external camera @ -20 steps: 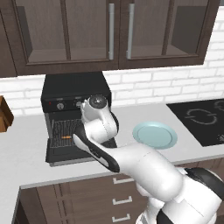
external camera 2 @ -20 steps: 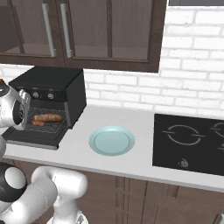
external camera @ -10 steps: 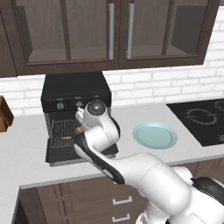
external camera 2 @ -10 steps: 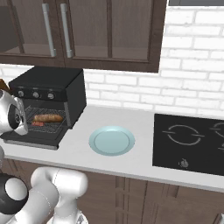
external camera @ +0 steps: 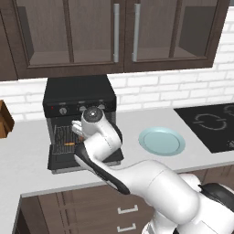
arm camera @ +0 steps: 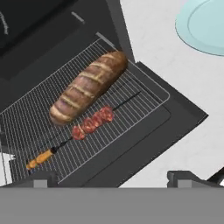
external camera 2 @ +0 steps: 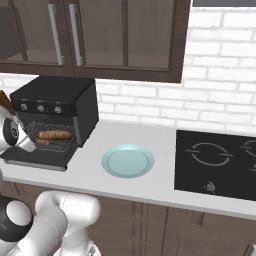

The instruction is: Pick up the kebab skewer and baguette bread, and place them inside the toaster oven. Close the toaster oven door and start by setting the timer.

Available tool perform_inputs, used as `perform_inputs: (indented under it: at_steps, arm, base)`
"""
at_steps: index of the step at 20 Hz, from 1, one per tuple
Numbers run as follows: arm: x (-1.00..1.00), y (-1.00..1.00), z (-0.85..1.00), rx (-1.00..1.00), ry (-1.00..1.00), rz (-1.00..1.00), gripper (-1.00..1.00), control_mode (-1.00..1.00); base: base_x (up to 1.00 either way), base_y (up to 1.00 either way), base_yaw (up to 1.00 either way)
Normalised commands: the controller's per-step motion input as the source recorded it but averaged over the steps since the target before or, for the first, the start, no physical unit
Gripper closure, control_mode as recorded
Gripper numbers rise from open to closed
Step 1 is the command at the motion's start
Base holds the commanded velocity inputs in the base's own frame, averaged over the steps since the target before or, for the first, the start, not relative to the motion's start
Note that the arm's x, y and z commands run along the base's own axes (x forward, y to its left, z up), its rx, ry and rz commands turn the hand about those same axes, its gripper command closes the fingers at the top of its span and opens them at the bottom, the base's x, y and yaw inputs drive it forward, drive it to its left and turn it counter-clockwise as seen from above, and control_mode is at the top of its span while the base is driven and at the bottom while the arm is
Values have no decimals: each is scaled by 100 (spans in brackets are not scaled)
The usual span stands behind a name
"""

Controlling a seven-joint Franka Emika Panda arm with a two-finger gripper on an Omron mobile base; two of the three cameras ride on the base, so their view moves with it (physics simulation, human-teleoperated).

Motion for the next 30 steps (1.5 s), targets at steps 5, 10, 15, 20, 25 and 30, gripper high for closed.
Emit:
perform_inputs:
  at_steps: [5, 10, 15, 20, 25, 30]
  arm:
    - [-5, 2, 0, -23, -1, 26, -100, -100]
    - [0, 0, 0, -11, 0, 20, -100, -100]
    - [1, 0, 0, -9, 0, 16, -100, -100]
    - [0, 0, -11, -6, -2, 7, -100, -100]
    - [0, 0, -30, -5, -7, 4, -100, -100]
    - [0, 0, -22, -6, -6, 3, -100, -100]
  base:
    - [0, 0, 0]
    - [0, 0, 0]
    - [0, 0, 0]
    - [0, 0, 0]
    - [0, 0, 0]
    - [0, 0, 0]
